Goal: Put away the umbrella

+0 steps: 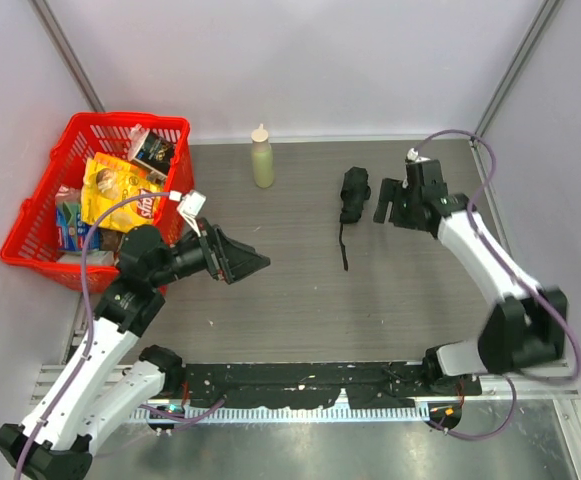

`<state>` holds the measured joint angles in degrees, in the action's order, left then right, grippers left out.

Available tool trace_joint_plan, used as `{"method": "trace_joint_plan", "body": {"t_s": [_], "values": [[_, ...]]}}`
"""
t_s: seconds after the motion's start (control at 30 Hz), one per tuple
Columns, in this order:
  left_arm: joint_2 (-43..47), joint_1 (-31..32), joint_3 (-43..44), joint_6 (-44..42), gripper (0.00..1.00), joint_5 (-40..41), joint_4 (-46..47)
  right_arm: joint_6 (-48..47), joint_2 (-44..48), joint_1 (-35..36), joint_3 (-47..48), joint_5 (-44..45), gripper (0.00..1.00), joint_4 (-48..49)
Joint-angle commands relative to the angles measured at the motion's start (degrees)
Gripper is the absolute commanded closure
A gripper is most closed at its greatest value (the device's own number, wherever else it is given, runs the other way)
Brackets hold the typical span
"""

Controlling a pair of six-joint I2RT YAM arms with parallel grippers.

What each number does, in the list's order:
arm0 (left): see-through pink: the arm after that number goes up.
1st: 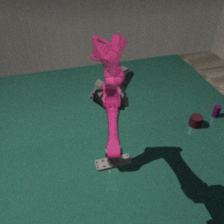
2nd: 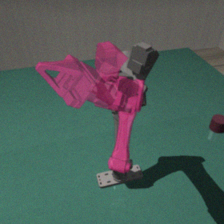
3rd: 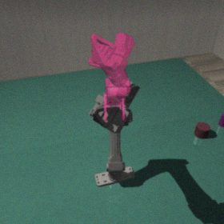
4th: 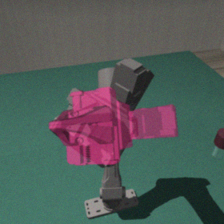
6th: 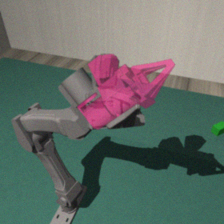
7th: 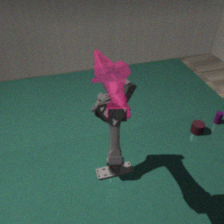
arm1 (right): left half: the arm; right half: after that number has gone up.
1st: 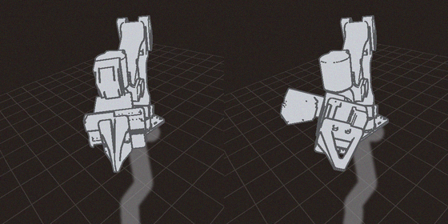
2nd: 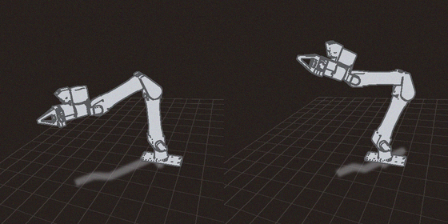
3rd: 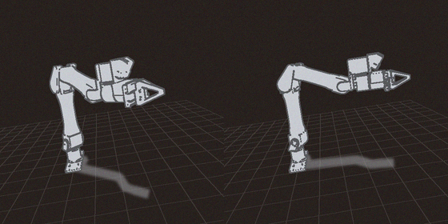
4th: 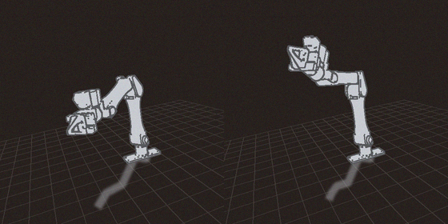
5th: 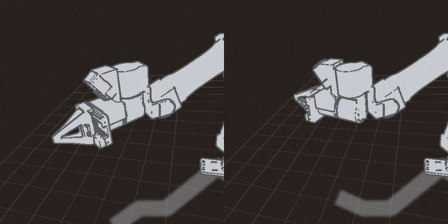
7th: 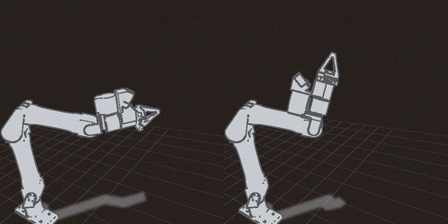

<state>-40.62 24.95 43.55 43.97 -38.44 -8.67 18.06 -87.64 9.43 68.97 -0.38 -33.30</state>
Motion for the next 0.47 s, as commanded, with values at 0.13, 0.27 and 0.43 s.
{"method": "trace_joint_plan", "body": {"t_s": [0.13,0.27,0.43], "values": [[4.22,-0.16,4.35,-1.86,0.00,7.14,1.02,2.06,42.49,9.20,-13.68,3.47,0.19,-2.73],[8.09,-0.08,5.93,-3.79,0.00,14.07,-0.47,2.59,57.97,9.20,-12.64,1.26,0.18,-4.32],[12.49,0.01,6.99,-5.56,0.01,22.08,-2.67,0.75,64.34,9.20,-9.47,1.26,0.18,-6.69]]}}
